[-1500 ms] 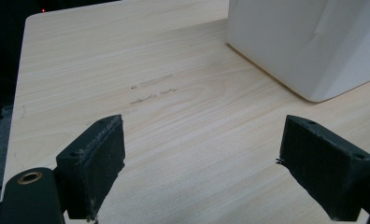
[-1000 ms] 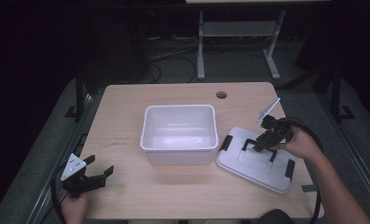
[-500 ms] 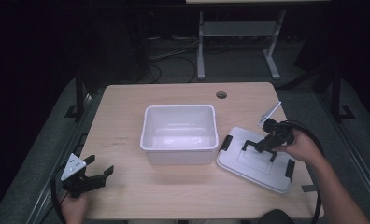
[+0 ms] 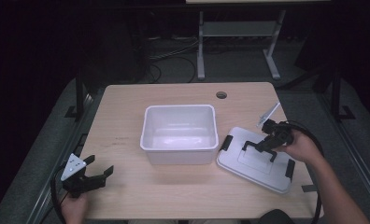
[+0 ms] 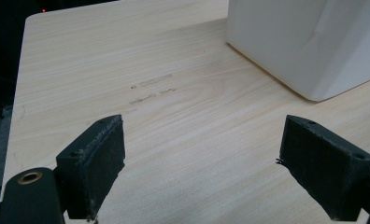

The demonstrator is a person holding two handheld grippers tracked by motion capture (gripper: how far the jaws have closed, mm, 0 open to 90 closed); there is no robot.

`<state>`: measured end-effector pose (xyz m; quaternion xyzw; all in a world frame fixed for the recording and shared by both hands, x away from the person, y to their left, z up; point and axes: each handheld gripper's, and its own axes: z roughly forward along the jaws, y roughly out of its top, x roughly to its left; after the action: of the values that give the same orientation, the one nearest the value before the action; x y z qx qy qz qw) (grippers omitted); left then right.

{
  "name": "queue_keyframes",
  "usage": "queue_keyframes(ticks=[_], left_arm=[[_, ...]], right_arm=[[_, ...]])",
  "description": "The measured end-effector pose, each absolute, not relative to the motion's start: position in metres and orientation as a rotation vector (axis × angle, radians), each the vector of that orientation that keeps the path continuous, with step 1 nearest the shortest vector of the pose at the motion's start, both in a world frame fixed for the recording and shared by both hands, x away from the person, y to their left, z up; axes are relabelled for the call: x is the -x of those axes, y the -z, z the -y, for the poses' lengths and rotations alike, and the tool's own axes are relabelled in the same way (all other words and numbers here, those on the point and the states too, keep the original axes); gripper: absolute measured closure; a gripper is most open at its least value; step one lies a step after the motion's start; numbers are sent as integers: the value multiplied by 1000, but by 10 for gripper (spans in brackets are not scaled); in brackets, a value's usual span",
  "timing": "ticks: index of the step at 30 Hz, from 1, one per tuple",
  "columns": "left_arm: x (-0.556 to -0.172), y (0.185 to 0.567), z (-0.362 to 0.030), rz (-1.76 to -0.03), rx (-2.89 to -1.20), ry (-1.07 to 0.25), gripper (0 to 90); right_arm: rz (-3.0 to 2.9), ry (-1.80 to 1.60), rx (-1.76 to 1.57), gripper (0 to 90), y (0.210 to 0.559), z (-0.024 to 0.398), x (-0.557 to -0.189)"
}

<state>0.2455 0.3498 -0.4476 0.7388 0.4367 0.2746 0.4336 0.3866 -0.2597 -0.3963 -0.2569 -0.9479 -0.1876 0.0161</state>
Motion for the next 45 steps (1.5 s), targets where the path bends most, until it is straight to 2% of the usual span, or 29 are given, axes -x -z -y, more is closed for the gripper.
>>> queue_keyframes(ticks=[20, 45], left_arm=[[-245, 447, -349, -1086, -1842, -685, 134], [-245, 447, -348, -1085, -1846, -688, 134]], right_arm=[[2993, 641, 755, 846, 345, 270, -371], [3045, 691, 730, 845, 304, 280, -356]])
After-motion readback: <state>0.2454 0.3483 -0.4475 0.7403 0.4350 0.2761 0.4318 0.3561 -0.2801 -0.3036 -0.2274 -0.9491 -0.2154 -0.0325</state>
